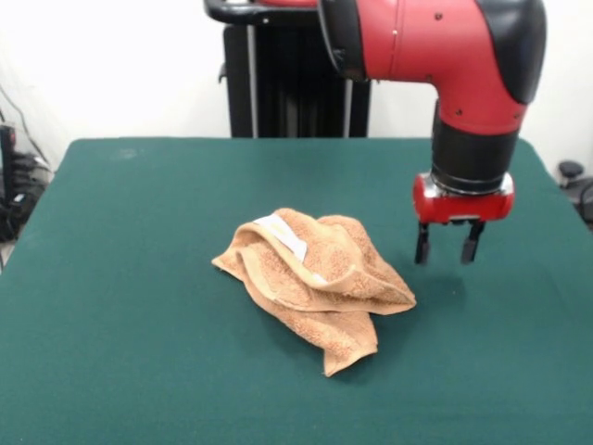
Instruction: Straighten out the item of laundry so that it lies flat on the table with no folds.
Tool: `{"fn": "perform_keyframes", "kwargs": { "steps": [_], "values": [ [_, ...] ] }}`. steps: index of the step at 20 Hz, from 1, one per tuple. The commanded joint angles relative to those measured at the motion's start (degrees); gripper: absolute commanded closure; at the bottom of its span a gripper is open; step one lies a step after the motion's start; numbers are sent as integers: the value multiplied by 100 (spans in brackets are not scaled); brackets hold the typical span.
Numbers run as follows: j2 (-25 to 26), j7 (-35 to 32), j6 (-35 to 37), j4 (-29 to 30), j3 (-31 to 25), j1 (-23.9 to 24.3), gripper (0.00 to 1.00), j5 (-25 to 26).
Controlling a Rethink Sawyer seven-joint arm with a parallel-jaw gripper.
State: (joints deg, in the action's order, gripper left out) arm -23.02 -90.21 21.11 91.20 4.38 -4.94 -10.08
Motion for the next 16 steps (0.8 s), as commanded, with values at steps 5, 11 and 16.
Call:
{"fn": "perform_keyframes", "kwargs": {
  "steps": [5,11,16],
  "values": [
    [147,-1108,1625,-1092,110,53,0,-153],
    [-20,-1205,2392,-1556,239,18,0,-121],
    [-25,-1033,2573,-1734,226,166,0,-41]
  ]
}}
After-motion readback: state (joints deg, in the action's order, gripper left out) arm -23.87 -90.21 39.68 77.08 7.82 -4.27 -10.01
